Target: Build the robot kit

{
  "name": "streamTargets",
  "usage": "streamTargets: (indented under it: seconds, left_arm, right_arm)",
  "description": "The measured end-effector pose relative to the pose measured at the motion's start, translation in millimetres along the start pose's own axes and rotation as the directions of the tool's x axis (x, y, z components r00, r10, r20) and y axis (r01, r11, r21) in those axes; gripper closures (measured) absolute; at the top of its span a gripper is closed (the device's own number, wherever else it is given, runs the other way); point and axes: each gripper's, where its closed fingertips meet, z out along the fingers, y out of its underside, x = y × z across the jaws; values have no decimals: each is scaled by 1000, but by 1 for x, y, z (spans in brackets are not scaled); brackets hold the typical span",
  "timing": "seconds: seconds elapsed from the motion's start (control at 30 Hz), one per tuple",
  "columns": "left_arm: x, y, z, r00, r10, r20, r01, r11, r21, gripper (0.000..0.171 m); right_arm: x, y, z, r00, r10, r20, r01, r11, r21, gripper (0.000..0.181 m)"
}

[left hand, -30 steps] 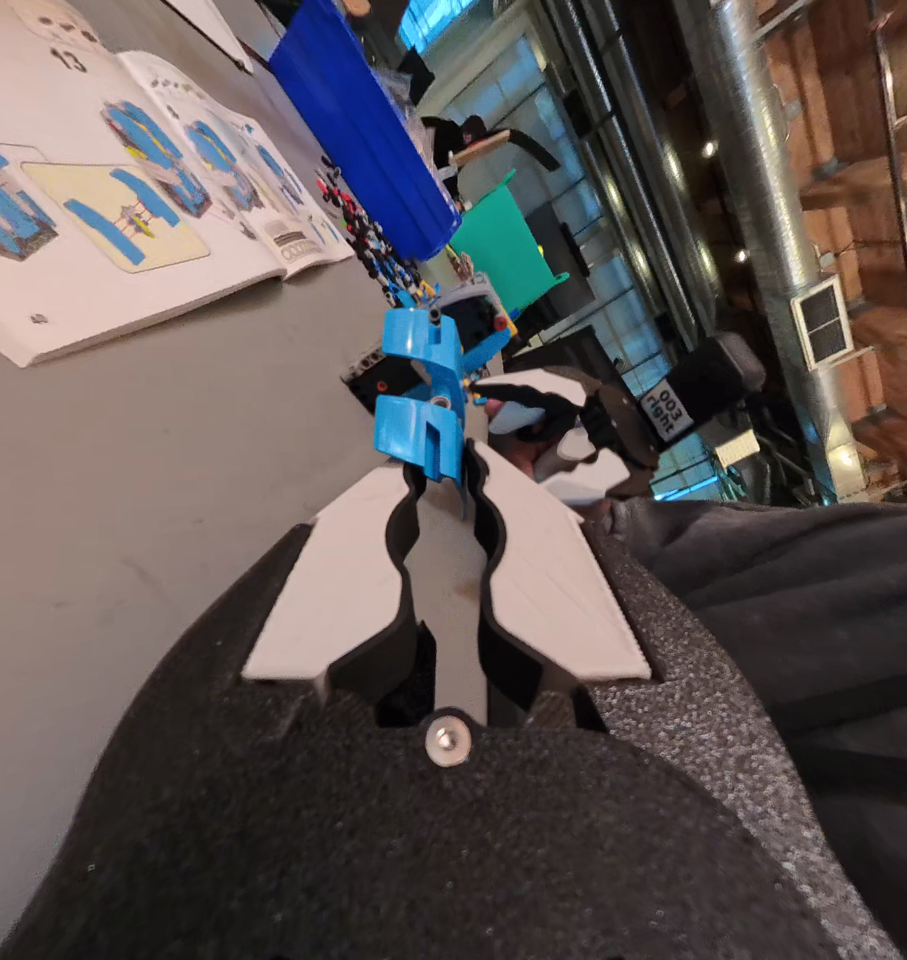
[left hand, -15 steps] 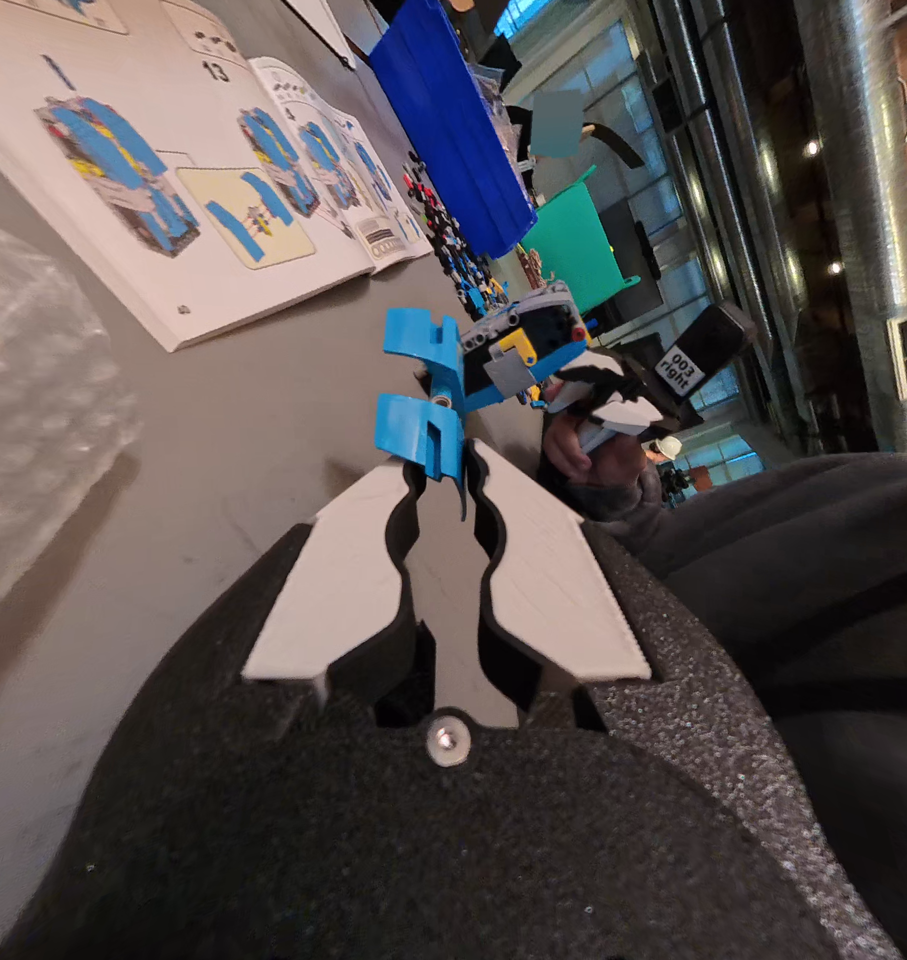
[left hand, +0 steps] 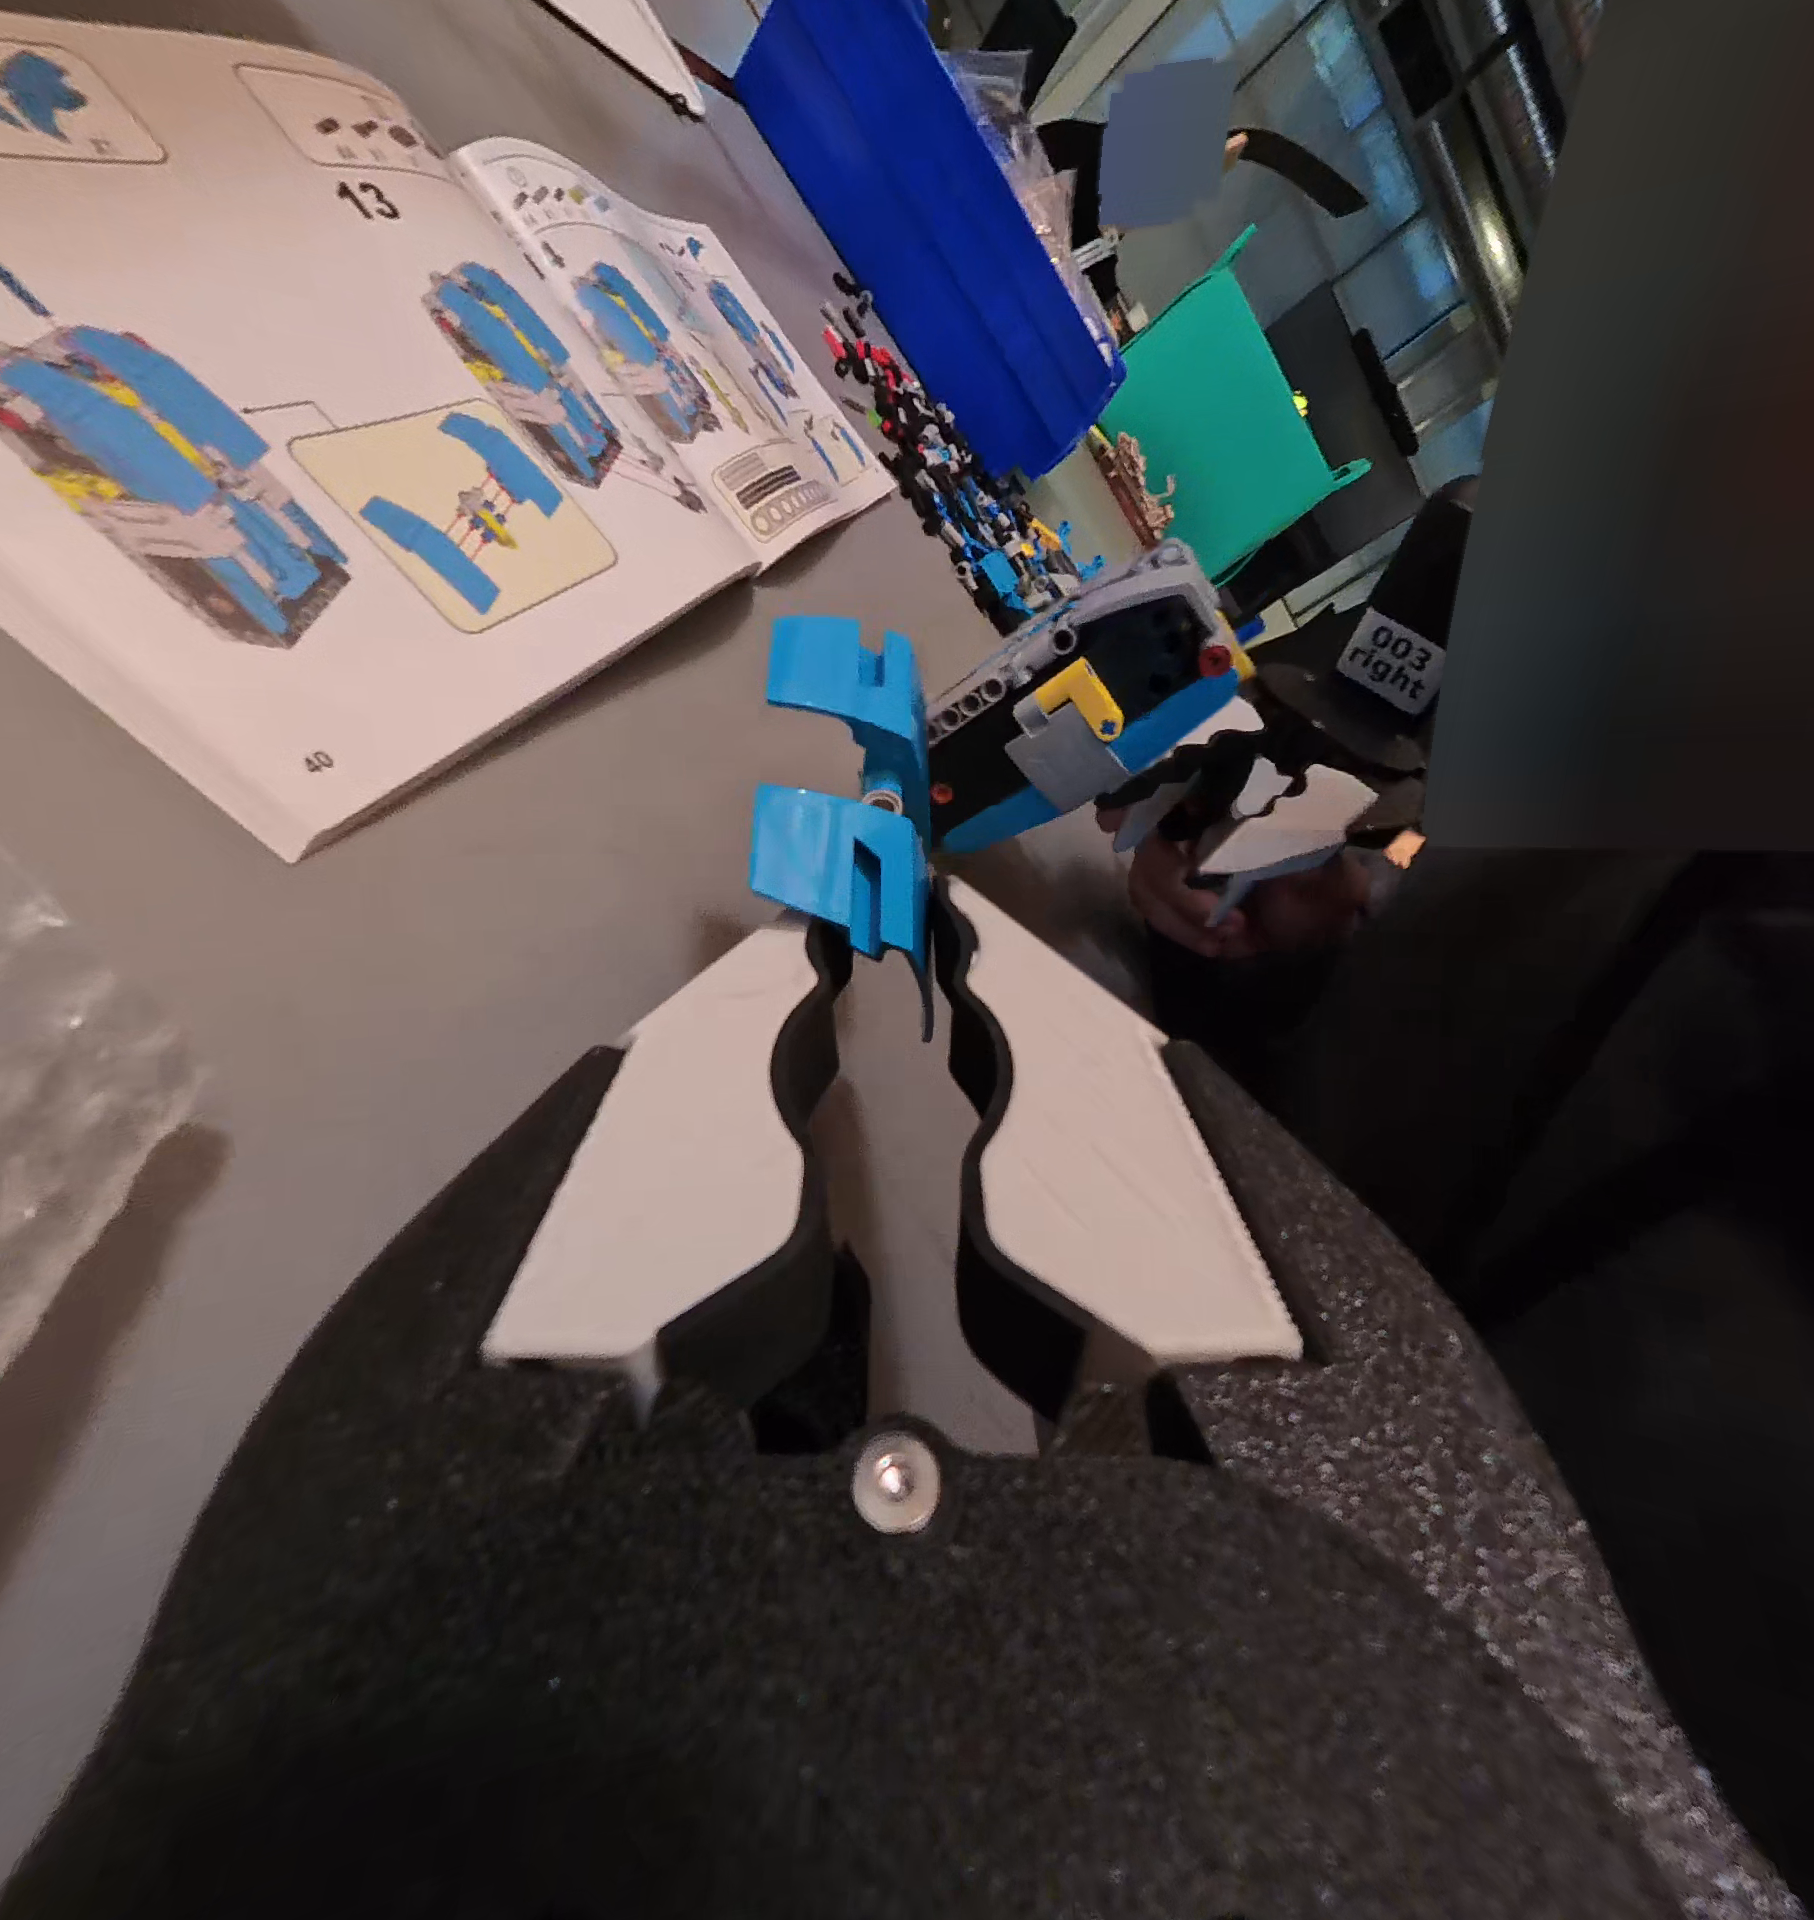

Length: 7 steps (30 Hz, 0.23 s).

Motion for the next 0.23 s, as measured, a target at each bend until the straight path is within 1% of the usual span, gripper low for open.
streamTargets:
  seconds: [0.23]
  left_arm:
    - [-13,3,5,997,-45,66,47,998,-37,158]
  right_arm:
    - [-2,1,1,1000,2,18,-2,1000,-3,150]
